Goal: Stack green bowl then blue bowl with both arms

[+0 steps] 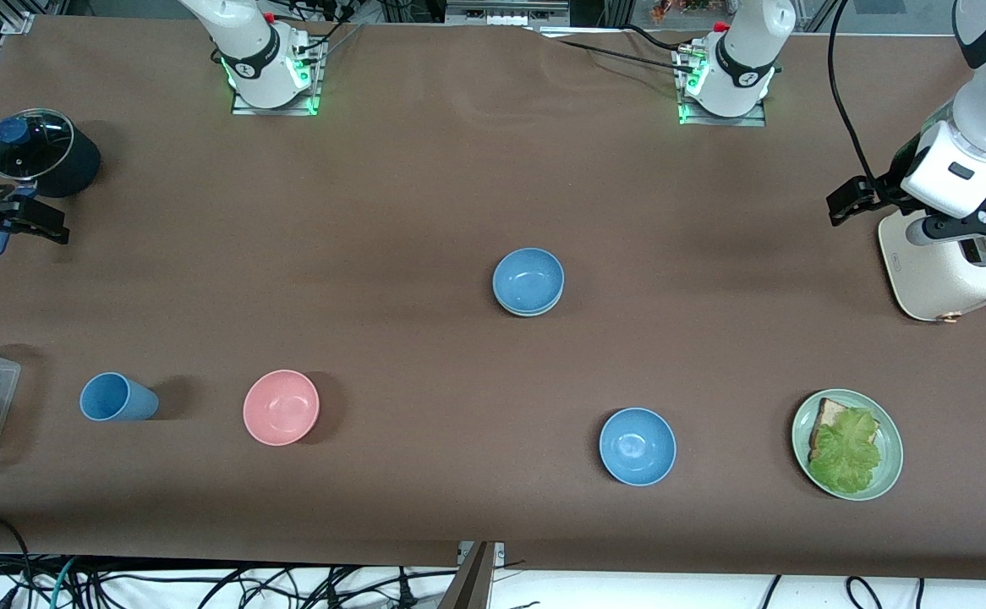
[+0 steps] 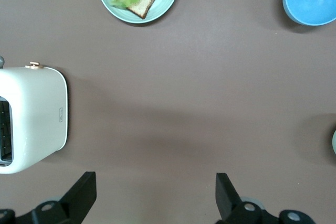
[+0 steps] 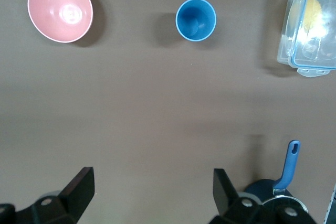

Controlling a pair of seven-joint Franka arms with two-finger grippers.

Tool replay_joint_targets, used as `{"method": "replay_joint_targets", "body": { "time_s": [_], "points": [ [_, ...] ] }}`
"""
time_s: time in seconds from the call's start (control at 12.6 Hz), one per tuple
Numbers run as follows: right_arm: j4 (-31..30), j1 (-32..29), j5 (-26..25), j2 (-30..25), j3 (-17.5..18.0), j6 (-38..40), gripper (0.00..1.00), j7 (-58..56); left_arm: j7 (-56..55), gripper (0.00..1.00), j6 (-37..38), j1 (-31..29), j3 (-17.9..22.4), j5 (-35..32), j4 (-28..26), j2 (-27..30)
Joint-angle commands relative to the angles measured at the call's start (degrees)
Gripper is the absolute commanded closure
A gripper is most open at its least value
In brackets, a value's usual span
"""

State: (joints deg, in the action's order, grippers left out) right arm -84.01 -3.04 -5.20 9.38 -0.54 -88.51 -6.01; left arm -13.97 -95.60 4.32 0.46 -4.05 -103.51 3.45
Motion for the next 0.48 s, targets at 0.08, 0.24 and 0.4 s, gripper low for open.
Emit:
{"method": "replay_joint_targets", "body": {
  "time_s": [0.08,0.24,0.4],
  "points": [
    [0.7,0.1,0.5,0.1,-0.3,0.2,0.00,-0.9,1.0,0.00,1.2,-0.4,-0.5,1.1,2.1,-0.9],
    [0.7,0.1,0.5,0.1,-0.3,0.2,0.00,-0.8,0.6,0.00,1.2,-0.4,-0.6,1.1,2.3,-0.8],
    [0.7,0.0,0.6,0.1,-0.3,0.2,0.00,-0.9,0.7,0.00,1.6,-0.5,-0.5,2.6,2.3,-0.8]
  ]
}}
